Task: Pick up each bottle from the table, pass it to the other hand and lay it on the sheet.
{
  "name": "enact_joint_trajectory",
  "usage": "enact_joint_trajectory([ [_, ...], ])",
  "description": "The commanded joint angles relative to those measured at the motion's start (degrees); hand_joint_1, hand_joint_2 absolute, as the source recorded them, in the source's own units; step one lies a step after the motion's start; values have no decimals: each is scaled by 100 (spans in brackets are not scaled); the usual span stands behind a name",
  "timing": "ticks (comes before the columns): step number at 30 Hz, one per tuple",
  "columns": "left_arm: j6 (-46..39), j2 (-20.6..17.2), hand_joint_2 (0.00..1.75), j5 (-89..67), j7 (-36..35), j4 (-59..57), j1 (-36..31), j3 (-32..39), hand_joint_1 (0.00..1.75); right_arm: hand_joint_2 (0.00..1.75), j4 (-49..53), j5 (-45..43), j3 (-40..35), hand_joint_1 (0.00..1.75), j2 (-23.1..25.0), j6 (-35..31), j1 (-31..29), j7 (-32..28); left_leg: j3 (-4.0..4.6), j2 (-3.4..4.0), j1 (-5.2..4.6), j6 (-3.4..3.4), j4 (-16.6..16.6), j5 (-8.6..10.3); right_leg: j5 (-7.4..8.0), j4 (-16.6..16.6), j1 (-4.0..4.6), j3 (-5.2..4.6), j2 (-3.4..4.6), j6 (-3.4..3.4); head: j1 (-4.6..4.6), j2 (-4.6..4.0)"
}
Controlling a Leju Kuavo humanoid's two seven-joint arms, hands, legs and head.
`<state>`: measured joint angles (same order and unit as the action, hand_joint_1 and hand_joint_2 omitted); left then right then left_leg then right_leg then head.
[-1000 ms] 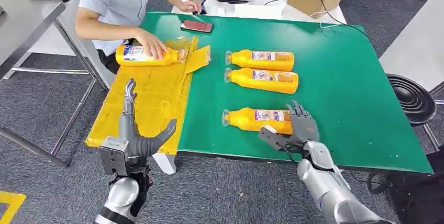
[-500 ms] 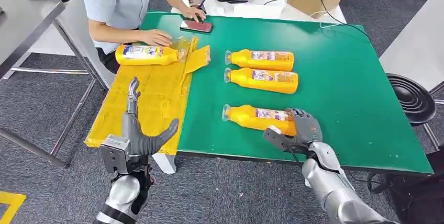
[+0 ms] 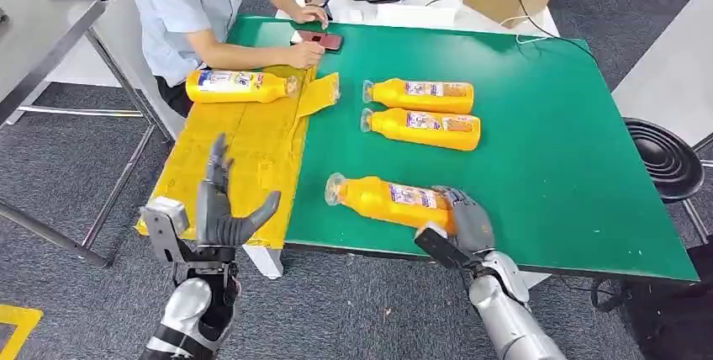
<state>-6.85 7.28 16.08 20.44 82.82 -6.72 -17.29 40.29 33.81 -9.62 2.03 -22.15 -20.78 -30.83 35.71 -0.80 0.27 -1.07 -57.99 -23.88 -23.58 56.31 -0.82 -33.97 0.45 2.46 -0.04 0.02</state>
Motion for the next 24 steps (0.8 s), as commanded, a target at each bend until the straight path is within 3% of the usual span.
enact_joint_trajectory([
  [1, 931, -114, 175, 716, -192, -1154, -107, 128, 0, 175, 1878, -863, -233, 175, 342, -52, 747, -262, -35, 27, 1, 8, 8, -18, -12, -7, 3, 30, 14, -14, 0, 0],
  [3, 1270, -302, 175, 355, 29, -1259, -127, -193, 0, 175, 2201, -1183, -303, 175, 342, 72, 878, -296, -54, 29, 1, 13, 14, -28, -23, -10, 5, 45, 11, -22, -2, 0],
  [5, 1476, -433, 175, 7, 269, -1257, -69, -343, 0, 175, 2289, -1246, -435, 175, 262, 221, 903, -447, -19, 7, -4, 7, 10, -9, -13, -5, -3, 12, -12, -13, 2, 0],
  [10, 1793, -401, 175, -72, 140, -1282, 75, -394, 0, 175, 2544, -1497, -511, 175, 426, 405, 1050, -568, -9, 6, -3, 5, 8, -15, -13, -7, -1, 4, 0, -10, 0, 0],
  [12, 2274, -310, 175, 30, 462, -1122, 180, -466, 0, 175, 2456, -1496, -782, 175, 456, 621, 1004, -486, 0, 8, -4, 4, 5, -12, -11, -4, -3, -5, 3, -7, -2, 0],
  [18, 2564, -353, 175, 7, 638, -879, 214, -554, 0, 175, 2265, -1516, -881, 175, 489, 653, 902, -493, 0, 4, -1, 4, 3, -12, -12, -5, 1, -3, -3, -10, -2, 0],
  [24, 2336, -138, 175, -300, 754, -482, 220, -678, 0, 175, 1876, -1207, -1465, 175, 659, 668, 782, -381, 13, 6, 0, 3, 1, -9, -7, -2, 0, -15, 3, -8, -2, 0],
])
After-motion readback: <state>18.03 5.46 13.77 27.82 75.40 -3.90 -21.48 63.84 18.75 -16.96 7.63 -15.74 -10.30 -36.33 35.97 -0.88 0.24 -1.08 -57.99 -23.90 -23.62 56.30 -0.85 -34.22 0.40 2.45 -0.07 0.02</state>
